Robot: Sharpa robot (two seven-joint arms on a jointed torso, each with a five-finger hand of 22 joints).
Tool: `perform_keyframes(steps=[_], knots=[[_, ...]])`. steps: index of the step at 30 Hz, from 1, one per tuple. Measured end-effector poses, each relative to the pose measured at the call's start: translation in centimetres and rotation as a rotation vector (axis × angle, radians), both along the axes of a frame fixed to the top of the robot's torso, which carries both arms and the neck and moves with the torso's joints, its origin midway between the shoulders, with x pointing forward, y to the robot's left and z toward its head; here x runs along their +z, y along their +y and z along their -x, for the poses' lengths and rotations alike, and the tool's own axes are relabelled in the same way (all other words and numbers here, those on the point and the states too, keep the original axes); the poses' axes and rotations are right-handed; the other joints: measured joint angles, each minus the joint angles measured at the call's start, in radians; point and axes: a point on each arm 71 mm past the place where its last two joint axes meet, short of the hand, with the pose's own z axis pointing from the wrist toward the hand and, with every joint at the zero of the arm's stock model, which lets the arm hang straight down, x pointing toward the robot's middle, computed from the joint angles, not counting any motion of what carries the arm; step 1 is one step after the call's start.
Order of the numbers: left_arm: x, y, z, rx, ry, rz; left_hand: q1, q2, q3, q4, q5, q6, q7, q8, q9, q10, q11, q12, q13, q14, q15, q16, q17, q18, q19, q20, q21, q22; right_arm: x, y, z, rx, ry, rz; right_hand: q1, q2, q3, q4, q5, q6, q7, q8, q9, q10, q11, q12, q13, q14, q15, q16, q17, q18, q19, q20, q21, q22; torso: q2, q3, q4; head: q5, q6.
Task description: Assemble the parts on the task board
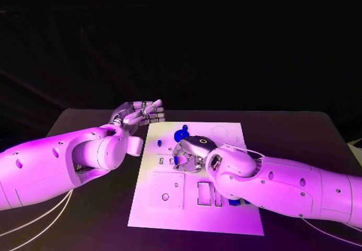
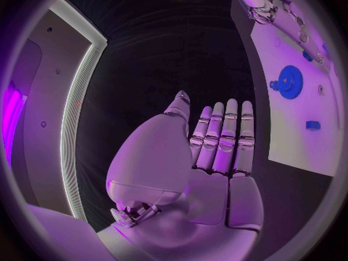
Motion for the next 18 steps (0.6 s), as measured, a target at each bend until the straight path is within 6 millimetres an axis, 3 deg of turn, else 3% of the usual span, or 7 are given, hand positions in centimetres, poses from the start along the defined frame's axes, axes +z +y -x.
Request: perform_keyframes(steps=[2, 6, 10, 14, 16, 18], knots=[[0.0, 0.0, 0.0, 0.000, 0.000, 0.000, 0.000, 0.000, 0.000, 0.000, 0.000, 0.000, 0.000, 0.000, 0.000, 0.000, 0.000, -0.002, 0.000, 0.000, 0.000, 0.000, 0.000, 0.000, 0.000, 0.000, 0.000, 0.000, 0.0, 0.0, 0.1, 0.002, 0.000, -0.002, -0.015, -0.015, -0.024, 0.007, -0.005, -0.015, 0.004, -0.007, -0.002, -0.010, 0.001, -0.006, 0.000, 0.000, 0.000, -0.004, 0.000, 0.000, -0.007, 0.007, -0.012, -0.007, 0.000, 0.0002, 0.0000, 0.000, 0.000], [0.0, 0.0, 0.0, -0.001, 0.001, 0.000, 0.000, 0.000, 0.000, 0.000, 0.000, 0.000, 0.000, 0.000, 0.000, 0.000, 0.000, -0.004, 0.000, 0.000, 0.000, 0.000, 0.000, 0.000, 0.000, 0.000, 0.000, 0.000, 0.1, -0.1, 0.2, 0.002, 0.000, -0.008, -0.022, -0.021, -0.077, 0.026, -0.039, -0.044, 0.016, -0.017, -0.006, -0.034, 0.013, -0.022, 0.000, -0.002, 0.009, -0.005, 0.000, 0.000, -0.018, 0.011, -0.031, -0.019, 0.000, 0.0002, 0.0000, 0.000, 0.000], [-0.1, 0.0, 0.0, -0.003, 0.007, -0.002, 0.000, 0.000, -0.003, -0.003, 0.000, 0.008, -0.007, 0.000, 0.001, 0.008, -0.007, -0.004, 0.000, 0.023, -0.005, 0.000, 0.006, 0.000, 0.013, -0.005, 0.007, 0.003, 0.4, -0.8, 0.4, -0.008, -0.010, -0.032, -0.009, -0.027, -0.123, 0.051, -0.041, -0.063, 0.021, -0.021, -0.006, -0.037, 0.017, -0.022, 0.000, -0.001, 0.017, -0.009, 0.000, 0.000, -0.023, 0.016, -0.039, -0.023, 0.000, 0.0004, -0.0003, 0.000, 0.000], [-0.2, 0.2, -0.1, -0.014, 0.015, -0.020, 0.000, 0.000, -0.018, 0.004, 0.000, 0.058, -0.018, 0.010, 0.009, 0.077, -0.028, 0.015, 0.011, 0.108, -0.032, 0.036, 0.029, 0.000, 0.078, -0.020, 0.047, 0.020, 1.8, -2.4, 0.3, -0.019, -0.027, -0.083, 0.029, 0.000, -0.127, 0.055, -0.041, -0.046, 0.012, -0.009, 0.000, -0.041, 0.013, -0.022, 0.000, -0.001, 0.017, -0.015, 0.000, 0.000, -0.037, 0.018, -0.067, -0.042, -0.002, 0.0001, -0.0009, 0.001, 0.000], [-0.3, 0.4, -0.2, -0.027, 0.019, -0.039, -0.002, -0.002, -0.028, 0.009, 0.000, 0.077, -0.028, 0.015, 0.010, 0.118, -0.041, 0.032, 0.018, 0.156, -0.050, 0.061, 0.044, 0.000, 0.113, -0.035, 0.069, 0.029, 2.8, -3.5, -0.1, -0.024, -0.030, -0.112, 0.047, 0.018, -0.119, 0.048, -0.033, -0.042, 0.010, -0.005, 0.003, -0.055, 0.009, -0.033, -0.003, -0.001, 0.017, -0.028, 0.000, 0.016, -0.058, 0.016, -0.096, -0.064, -0.004, 0.0001, -0.0009, 0.001, 0.002], [-0.4, 0.5, -0.3, -0.050, 0.024, -0.072, -0.010, -0.004, -0.038, 0.015, 0.000, 0.115, -0.046, 0.031, 0.017, 0.178, -0.064, 0.056, 0.030, 0.229, -0.076, 0.103, 0.070, 0.000, 0.164, -0.057, 0.102, 0.043, 4.1, -4.8, -0.5, -0.027, -0.018, -0.150, 0.060, 0.031, -0.114, 0.043, -0.028, -0.039, 0.007, 0.001, 0.005, -0.074, 0.008, -0.050, -0.019, -0.001, 0.017, -0.043, 0.000, 0.016, -0.083, 0.014, -0.134, -0.093, -0.006, -0.0005, -0.0013, 0.001, 0.002]])
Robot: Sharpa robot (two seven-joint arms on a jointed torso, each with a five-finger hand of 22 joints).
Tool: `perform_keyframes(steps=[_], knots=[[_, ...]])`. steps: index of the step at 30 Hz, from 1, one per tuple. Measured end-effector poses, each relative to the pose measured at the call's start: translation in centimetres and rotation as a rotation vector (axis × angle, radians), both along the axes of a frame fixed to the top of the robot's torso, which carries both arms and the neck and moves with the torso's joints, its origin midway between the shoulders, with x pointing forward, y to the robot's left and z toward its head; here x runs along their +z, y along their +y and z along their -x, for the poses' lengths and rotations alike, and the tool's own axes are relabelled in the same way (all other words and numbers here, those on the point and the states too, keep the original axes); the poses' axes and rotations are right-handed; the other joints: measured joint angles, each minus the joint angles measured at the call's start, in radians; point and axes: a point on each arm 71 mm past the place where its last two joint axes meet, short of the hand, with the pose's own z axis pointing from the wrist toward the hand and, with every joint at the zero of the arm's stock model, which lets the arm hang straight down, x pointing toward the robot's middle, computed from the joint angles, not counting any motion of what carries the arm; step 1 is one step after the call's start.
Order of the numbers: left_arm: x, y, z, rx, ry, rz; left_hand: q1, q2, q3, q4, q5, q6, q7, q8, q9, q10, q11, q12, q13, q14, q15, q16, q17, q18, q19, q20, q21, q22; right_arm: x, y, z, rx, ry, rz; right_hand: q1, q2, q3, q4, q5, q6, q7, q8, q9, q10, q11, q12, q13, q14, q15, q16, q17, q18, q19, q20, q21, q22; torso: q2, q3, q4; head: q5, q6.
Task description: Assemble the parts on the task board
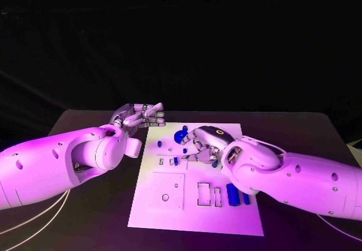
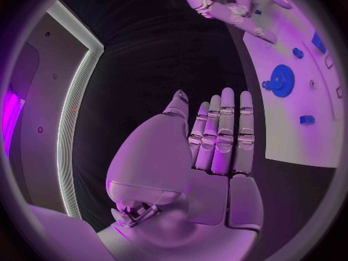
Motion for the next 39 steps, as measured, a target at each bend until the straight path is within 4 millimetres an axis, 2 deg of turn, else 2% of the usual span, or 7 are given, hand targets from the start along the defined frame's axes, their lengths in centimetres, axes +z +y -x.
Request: perform_keyframes(steps=[7, 11, 14, 20, 22, 28, 39], knots=[[-0.7, 0.0, -0.3, -0.130, 0.015, -0.196, -0.002, -0.003, -0.029, 0.018, 0.000, 0.062, -0.052, 0.009, 0.013, 0.137, -0.063, 0.060, 0.046, 0.234, -0.079, 0.258, 0.178, 0.000, 0.202, -0.109, 0.165, 0.080, 3.5, -5.2, -0.8, -0.030, 0.095, -0.145, 0.009, 0.009, 0.004, -0.004, 0.031, 0.014, 0.000, 0.009, 0.004, -0.014, -0.004, -0.015, -0.020, 0.000, 0.000, -0.013, 0.000, 0.015, -0.026, -0.002, -0.048, -0.035, -0.014, -0.0037, -0.0021, 0.001, -0.001], [-1.3, -0.3, -0.5, -0.217, 0.051, -0.353, -0.057, -0.002, -0.066, 0.048, 0.001, 0.081, -0.071, 0.009, 0.025, 0.187, -0.085, 0.115, 0.100, 0.255, -0.101, 0.853, 0.789, 0.000, 0.307, -0.163, 0.312, 0.172, 4.4, -8.0, -1.3, -0.078, 0.142, -0.216, 0.009, 0.009, 0.001, -0.007, 0.036, 0.014, 0.000, 0.009, 0.004, -0.014, -0.004, -0.015, -0.020, 0.000, 0.000, -0.013, 0.000, 0.015, -0.026, -0.002, -0.048, -0.033, -0.025, -0.0057, -0.0041, 0.001, -0.006], [-1.0, -0.8, -0.8, -0.266, 0.069, -0.473, -0.072, 0.004, -0.088, 0.056, 0.004, 0.094, -0.084, 0.009, 0.045, 0.198, -0.089, 0.185, 0.181, 0.252, -0.117, 1.123, 1.047, -0.027, 0.357, -0.189, 0.551, 0.427, 4.7, -9.4, -1.6, -0.111, 0.163, -0.252, 0.009, 0.009, -0.001, -0.005, 0.036, 0.014, 0.000, 0.009, 0.004, -0.014, -0.004, -0.015, -0.022, 0.000, 0.000, -0.013, 0.000, 0.015, -0.026, -0.002, -0.048, -0.033, -0.031, -0.0056, -0.0054, 0.005, -0.010], [-0.9, -1.5, -1.1, -0.329, 0.125, -0.724, -0.139, 0.036, -0.133, 0.061, 0.000, 0.112, -0.092, 0.033, 0.099, 0.166, -0.113, 0.335, 0.348, 0.252, -0.126, 1.251, 1.079, -0.063, 0.409, -0.198, 0.859, 0.817, 4.8, -11.9, -2.2, -0.175, 0.188, -0.297, 0.009, 0.009, -0.004, -0.001, 0.041, 0.014, 0.000, 0.009, 0.005, -0.014, -0.004, -0.015, -0.018, 0.000, 0.000, -0.013, 0.000, 0.015, -0.026, -0.002, -0.048, -0.033, -0.041, -0.0043, -0.0069, 0.007, -0.019], [-1.0, -1.8, -1.2, -0.337, 0.144, -0.775, -0.156, 0.043, -0.140, 0.058, 0.000, 0.117, -0.097, 0.039, 0.111, 0.158, -0.114, 0.363, 0.375, 0.252, -0.126, 1.251, 1.079, -0.063, 0.419, -0.201, 0.890, 0.860, 4.8, -12.2, -2.3, -0.184, 0.191, -0.303, 0.009, 0.009, -0.004, -0.001, 0.041, 0.014, 0.000, 0.009, 0.005, -0.014, -0.004, -0.015, -0.018, 0.000, 0.000, -0.013, 0.000, 0.015, -0.026, -0.002, -0.048, -0.033, -0.043, -0.0036, -0.0066, 0.008, -0.022], [-1.5, -3.3, -1.2, -0.363, 0.212, -0.920, -0.164, 0.051, -0.150, 0.059, 0.000, 0.095, -0.104, 0.068, 0.191, 0.133, -0.118, 0.640, 0.668, 0.252, -0.133, 1.262, 1.079, -0.078, 0.440, -0.211, 0.946, 0.944, 4.8, -12.8, -2.6, -0.207, 0.195, -0.315, 0.009, 0.009, -0.007, 0.002, 0.041, 0.014, 0.000, 0.013, 0.005, -0.014, -0.004, -0.015, -0.018, 0.000, 0.000, -0.013, 0.000, 0.015, -0.026, -0.002, -0.052, -0.034, -0.046, -0.0018, -0.0043, 0.009, -0.031], [-2.1, -5.7, -1.3, -0.383, 0.290, -1.069, -0.180, 0.035, -0.150, 0.059, 0.000, 0.079, -0.113, 0.124, 0.293, 0.160, -0.130, 0.885, 0.920, 0.251, -0.140, 1.326, 1.079, -0.110, 0.497, -0.218, 1.056, 1.126, 4.7, -13.2, -2.8, -0.230, 0.194, -0.318, 0.005, 0.005, -0.013, 0.002, 0.044, 0.014, 0.000, 0.013, 0.006, -0.014, -0.004, -0.015, -0.023, 0.000, 0.000, -0.017, 0.000, 0.015, -0.026, -0.002, -0.060, -0.039, -0.046, -0.0013, -0.0051, 0.012, -0.044]])
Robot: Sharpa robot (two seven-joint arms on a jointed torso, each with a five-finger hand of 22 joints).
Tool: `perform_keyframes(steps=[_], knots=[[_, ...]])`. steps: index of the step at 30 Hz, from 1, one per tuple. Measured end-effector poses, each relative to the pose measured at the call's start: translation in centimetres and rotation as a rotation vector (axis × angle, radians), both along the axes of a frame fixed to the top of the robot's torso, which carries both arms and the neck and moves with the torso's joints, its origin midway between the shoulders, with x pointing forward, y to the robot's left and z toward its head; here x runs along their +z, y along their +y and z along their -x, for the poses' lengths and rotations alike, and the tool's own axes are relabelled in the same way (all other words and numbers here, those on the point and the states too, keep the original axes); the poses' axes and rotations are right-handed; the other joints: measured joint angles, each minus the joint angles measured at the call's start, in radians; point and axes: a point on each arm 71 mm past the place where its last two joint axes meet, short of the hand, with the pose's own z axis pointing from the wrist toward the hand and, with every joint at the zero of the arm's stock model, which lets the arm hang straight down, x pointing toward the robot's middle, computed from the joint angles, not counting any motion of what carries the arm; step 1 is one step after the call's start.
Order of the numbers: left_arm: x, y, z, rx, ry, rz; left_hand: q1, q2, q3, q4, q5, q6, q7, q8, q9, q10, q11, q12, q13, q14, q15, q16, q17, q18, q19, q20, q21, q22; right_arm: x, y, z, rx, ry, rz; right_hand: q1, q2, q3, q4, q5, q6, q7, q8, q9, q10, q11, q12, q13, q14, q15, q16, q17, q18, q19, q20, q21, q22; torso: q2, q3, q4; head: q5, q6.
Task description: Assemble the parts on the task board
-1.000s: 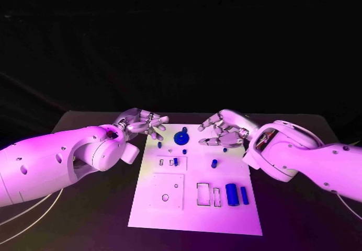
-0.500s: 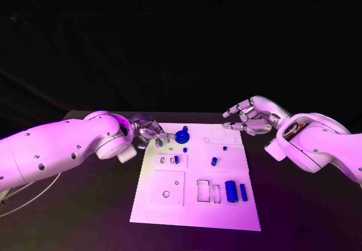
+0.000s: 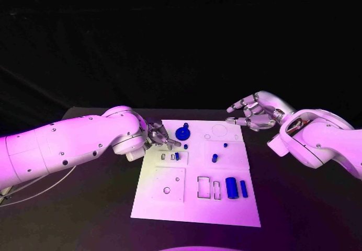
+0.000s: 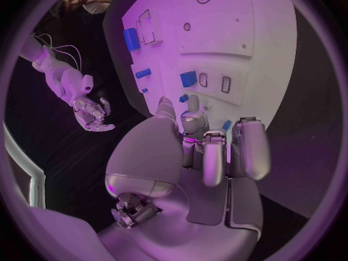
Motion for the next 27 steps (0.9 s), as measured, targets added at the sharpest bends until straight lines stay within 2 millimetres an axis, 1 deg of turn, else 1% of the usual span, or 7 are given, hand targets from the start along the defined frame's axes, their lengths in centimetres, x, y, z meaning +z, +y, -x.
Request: perform_keyframes(steps=[3, 8, 9, 12, 23, 24, 27], knots=[[-0.1, -0.4, 0.0, -0.002, 0.006, -0.019, -0.003, -0.003, 0.000, 0.000, 0.000, -0.003, -0.003, 0.010, 0.023, 0.002, -0.002, 0.032, 0.033, 0.000, 0.000, 0.000, 0.000, 0.000, 0.000, 0.000, 0.019, 0.030, 0.0, 0.0, 0.0, -0.004, 0.001, 0.002, 0.000, 0.000, 0.000, 0.000, 0.000, 0.000, 0.000, 0.000, 0.000, 0.000, 0.000, 0.000, -0.001, 0.000, 0.000, 0.000, 0.000, 0.000, 0.000, 0.000, 0.000, -0.001, 0.000, -0.0002, 0.0000, 0.000, -0.002], [-0.2, -1.1, -0.1, -0.010, 0.011, -0.041, -0.019, -0.018, 0.003, 0.003, 0.000, -0.016, -0.001, 0.021, 0.049, 0.002, -0.002, 0.048, 0.053, 0.000, 0.000, 0.000, 0.000, 0.000, 0.000, 0.000, 0.028, 0.047, -0.1, -0.1, -0.1, -0.008, 0.004, 0.005, 0.000, 0.000, 0.000, 0.000, 0.000, 0.000, 0.000, 0.000, 0.000, 0.000, 0.000, 0.000, -0.002, 0.000, 0.000, -0.004, 0.000, 0.000, 0.000, 0.000, -0.005, -0.004, 0.000, 0.0002, 0.0001, 0.000, -0.006], [-0.3, -1.2, -0.1, -0.012, 0.012, -0.045, -0.024, -0.016, 0.003, 0.003, 0.000, -0.018, -0.003, 0.021, 0.053, 0.002, -0.002, 0.049, 0.055, 0.000, 0.000, 0.000, 0.000, 0.000, 0.000, 0.000, 0.028, 0.048, -0.1, 0.0, -0.1, -0.009, 0.004, 0.005, 0.000, 0.000, 0.000, 0.000, 0.000, 0.000, 0.000, 0.000, 0.000, 0.000, 0.000, 0.000, -0.002, 0.000, 0.000, -0.004, 0.000, 0.000, 0.000, 0.000, -0.005, -0.004, 0.001, 0.0002, 0.0001, 0.000, -0.007], [-0.3, -1.4, -0.1, -0.018, 0.014, -0.057, -0.029, -0.021, 0.009, 0.003, 0.000, -0.019, -0.005, 0.025, 0.061, 0.002, -0.002, 0.049, 0.059, 0.000, 0.000, 0.000, 0.000, 0.000, 0.000, 0.000, 0.028, 0.051, -0.1, -0.1, -0.1, -0.011, 0.006, 0.006, 0.000, 0.000, -0.001, 0.002, 0.000, 0.000, 0.000, 0.000, 0.000, -0.004, -0.004, 0.000, -0.003, 0.000, 0.000, -0.004, 0.000, 0.000, -0.007, 0.000, -0.005, -0.006, 0.001, 0.0002, 0.0001, 0.001, -0.009], [-0.5, -1.5, -0.4, -0.028, 0.019, -0.086, -0.029, -0.021, 0.017, 0.000, 0.000, -0.020, -0.004, 0.031, 0.074, 0.002, -0.002, 0.056, 0.065, 0.000, 0.000, 0.000, 0.000, 0.000, 0.000, 0.000, 0.032, 0.059, -0.1, -0.2, -0.1, -0.017, 0.009, 0.009, 0.000, 0.000, -0.003, 0.003, 0.002, 0.000, 0.000, 0.001, 0.001, -0.004, -0.004, 0.000, -0.003, 0.000, 0.000, -0.004, 0.001, 0.000, -0.007, 0.000, -0.010, -0.007, 0.001, -0.0004, -0.0003, 0.001, -0.014], [-0.6, -1.6, -0.4, -0.030, 0.020, -0.088, -0.029, -0.021, 0.018, -0.001, 0.000, -0.023, -0.002, 0.031, 0.076, 0.002, -0.002, 0.056, 0.066, 0.000, 0.000, 0.000, 0.000, 0.000, 0.000, 0.000, 0.035, 0.060, -0.1, -0.1, -0.1, -0.017, 0.009, 0.009, 0.000, 0.000, -0.003, 0.003, 0.005, 0.003, -0.003, 0.004, 0.001, -0.004, -0.004, 0.000, -0.003, 0.000, 0.000, -0.004, 0.001, 0.000, -0.007, 0.000, -0.010, -0.008, 0.001, -0.0005, -0.0003, 0.001, -0.015], [-0.6, -1.7, -0.5, -0.035, 0.023, -0.093, -0.029, -0.021, 0.021, 0.002, 0.000, -0.025, -0.004, 0.031, 0.078, 0.002, -0.002, 0.056, 0.066, 0.000, 0.000, 0.000, 0.000, 0.000, 0.000, 0.000, 0.035, 0.060, -0.2, -0.1, -0.1, -0.017, 0.010, 0.010, -0.004, -0.004, -0.003, 0.003, 0.006, 0.003, -0.003, 0.004, 0.001, -0.004, -0.004, 0.000, -0.003, 0.000, 0.000, -0.004, 0.001, 0.000, -0.007, 0.000, -0.010, -0.008, 0.001, -0.0004, -0.0002, 0.000, -0.017]])
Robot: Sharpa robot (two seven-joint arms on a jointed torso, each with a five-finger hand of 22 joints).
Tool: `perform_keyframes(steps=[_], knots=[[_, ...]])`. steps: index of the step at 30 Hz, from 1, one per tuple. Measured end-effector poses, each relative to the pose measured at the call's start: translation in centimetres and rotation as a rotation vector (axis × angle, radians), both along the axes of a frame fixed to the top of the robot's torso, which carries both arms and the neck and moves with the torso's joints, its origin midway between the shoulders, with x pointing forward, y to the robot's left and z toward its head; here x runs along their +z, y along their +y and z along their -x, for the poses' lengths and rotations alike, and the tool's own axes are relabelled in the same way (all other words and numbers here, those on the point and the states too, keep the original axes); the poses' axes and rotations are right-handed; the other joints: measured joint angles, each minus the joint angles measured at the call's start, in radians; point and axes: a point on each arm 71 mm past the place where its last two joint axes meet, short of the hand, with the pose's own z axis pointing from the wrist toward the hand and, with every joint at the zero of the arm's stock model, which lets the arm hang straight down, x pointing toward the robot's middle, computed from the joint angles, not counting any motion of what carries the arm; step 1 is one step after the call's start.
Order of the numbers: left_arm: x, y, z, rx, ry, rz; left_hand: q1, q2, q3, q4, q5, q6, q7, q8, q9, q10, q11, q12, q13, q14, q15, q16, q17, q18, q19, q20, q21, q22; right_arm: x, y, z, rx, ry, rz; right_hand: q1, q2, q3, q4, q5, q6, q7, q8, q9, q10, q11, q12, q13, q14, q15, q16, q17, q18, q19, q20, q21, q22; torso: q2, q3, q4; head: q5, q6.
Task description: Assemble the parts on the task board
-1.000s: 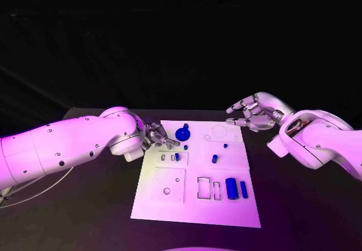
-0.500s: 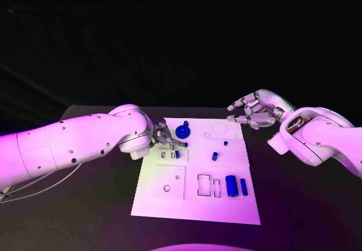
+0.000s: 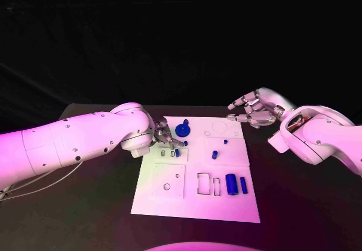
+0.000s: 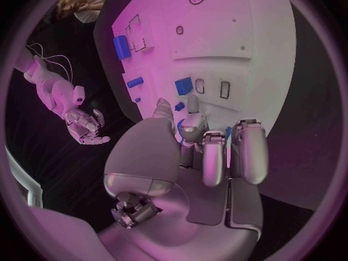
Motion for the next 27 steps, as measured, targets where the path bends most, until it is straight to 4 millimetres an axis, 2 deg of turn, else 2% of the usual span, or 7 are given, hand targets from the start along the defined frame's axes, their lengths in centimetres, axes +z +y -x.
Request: perform_keyframes(steps=[27], knots=[[-0.60, -0.75, -0.08, -0.045, 0.041, -0.032, 0.012, -0.012, 0.025, -0.006, 0.000, -0.008, -0.001, 0.012, 0.030, 0.000, 0.000, 0.004, 0.007, 0.000, 0.000, 0.000, 0.000, 0.000, 0.003, 0.004, 0.008, 0.005, -0.11, 0.04, -0.08, -0.002, 0.002, 0.002, 0.000, 0.000, -0.003, 0.003, 0.000, 0.000, 0.000, 0.000, 0.001, 0.000, 0.000, 0.000, -0.001, 0.000, 0.000, 0.000, 0.000, 0.000, 0.000, 0.000, -0.006, -0.002, 0.000, 0.0009, 0.0006, -0.002, -0.014]])
